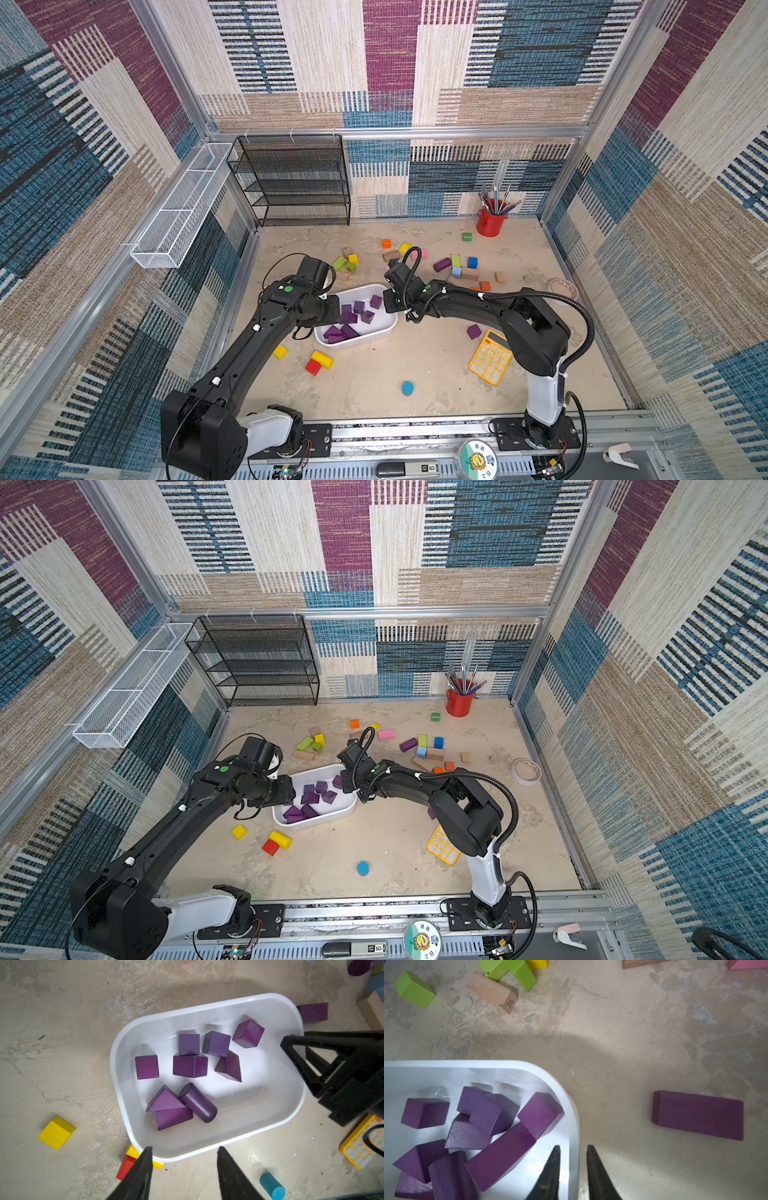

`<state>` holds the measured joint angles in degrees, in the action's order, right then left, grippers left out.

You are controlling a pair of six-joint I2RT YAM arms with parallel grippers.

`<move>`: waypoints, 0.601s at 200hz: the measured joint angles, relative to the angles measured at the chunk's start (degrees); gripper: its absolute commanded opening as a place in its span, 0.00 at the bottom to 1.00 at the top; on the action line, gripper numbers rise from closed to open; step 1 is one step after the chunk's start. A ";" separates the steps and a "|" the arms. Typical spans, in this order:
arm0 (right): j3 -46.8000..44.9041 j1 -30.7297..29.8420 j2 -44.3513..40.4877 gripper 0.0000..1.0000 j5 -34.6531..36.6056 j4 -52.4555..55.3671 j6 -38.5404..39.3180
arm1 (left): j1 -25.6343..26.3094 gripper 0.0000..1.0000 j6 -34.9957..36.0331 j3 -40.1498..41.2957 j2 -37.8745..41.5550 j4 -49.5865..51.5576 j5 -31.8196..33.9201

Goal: Pick purple bricks into the storage bin
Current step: Move the storage box to the center of the board.

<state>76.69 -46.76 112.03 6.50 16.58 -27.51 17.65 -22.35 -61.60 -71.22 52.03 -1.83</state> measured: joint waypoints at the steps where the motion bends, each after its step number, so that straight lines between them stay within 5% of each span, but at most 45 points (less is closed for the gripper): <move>1: -0.04 0.00 -0.02 0.39 0.00 0.00 0.00 | 0.00 0.55 0.00 -0.04 0.04 0.04 0.00; 55: 1.49 0.02 -3.06 0.63 1.22 0.90 1.01 | 0.00 0.61 1.77 -0.72 0.59 0.35 1.64; 120: 2.27 1.92 -6.05 0.71 5.33 2.25 1.92 | -2.29 0.70 3.10 -0.13 0.33 0.17 1.38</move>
<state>78.96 -44.84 105.97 11.84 18.83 -25.58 15.35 -19.25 -61.73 -70.89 52.21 -0.45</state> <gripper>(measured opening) 0.701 0.693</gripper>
